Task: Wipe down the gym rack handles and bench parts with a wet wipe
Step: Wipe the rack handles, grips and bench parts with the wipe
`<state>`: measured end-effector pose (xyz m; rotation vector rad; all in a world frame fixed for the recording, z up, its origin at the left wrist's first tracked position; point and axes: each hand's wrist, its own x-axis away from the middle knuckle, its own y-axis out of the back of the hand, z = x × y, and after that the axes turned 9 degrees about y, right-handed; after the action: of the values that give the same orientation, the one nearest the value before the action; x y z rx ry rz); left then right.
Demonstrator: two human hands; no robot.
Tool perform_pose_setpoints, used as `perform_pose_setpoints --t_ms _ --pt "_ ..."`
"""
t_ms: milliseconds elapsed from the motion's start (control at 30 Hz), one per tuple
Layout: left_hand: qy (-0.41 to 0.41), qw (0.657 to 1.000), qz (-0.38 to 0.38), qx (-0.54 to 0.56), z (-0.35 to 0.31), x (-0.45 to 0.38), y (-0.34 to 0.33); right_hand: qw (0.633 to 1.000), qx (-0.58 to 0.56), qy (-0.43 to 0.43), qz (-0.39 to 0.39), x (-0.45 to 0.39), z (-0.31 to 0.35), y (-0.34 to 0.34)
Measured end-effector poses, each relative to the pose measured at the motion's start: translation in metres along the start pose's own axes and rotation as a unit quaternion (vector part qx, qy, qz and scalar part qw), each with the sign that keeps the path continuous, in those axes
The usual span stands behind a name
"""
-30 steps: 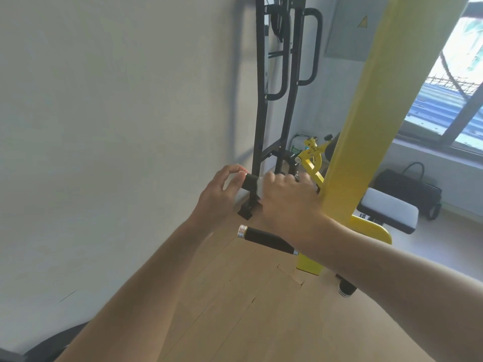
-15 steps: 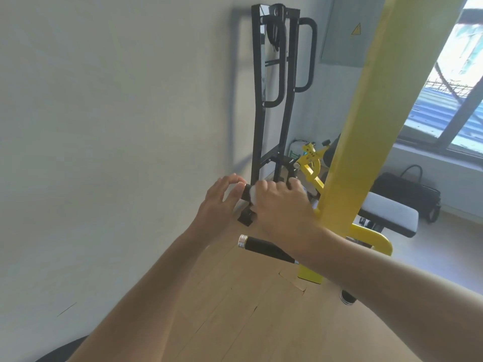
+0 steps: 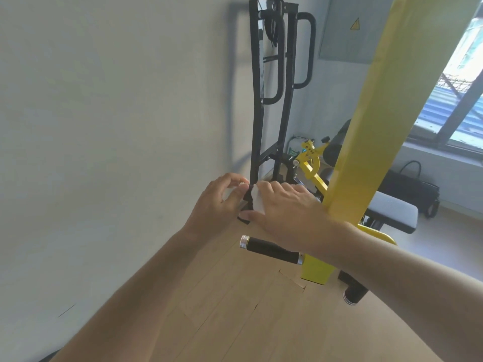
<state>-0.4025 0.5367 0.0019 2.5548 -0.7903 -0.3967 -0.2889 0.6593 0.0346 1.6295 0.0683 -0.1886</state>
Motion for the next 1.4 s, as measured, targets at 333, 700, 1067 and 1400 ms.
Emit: perform_pose_setpoints --t_ms 333,700,1067,1400 --pt "-0.02 0.994 -0.056 0.089 -0.002 0.003 0.001 0.999 0.002 0.02 -0.041 -0.012 0.008 -0.013" --pt "0.001 0.995 -0.059 0.076 -0.004 -0.001 -0.005 0.99 0.123 -0.067 0.013 0.004 0.007 0.002" --pt "0.002 0.994 -0.059 0.091 0.002 0.0 -0.006 0.987 0.151 -0.055 0.011 0.008 0.002 0.002" --pt "-0.016 0.994 -0.05 0.095 -0.002 0.004 -0.007 0.996 0.079 -0.001 -0.028 -0.018 0.01 0.001"
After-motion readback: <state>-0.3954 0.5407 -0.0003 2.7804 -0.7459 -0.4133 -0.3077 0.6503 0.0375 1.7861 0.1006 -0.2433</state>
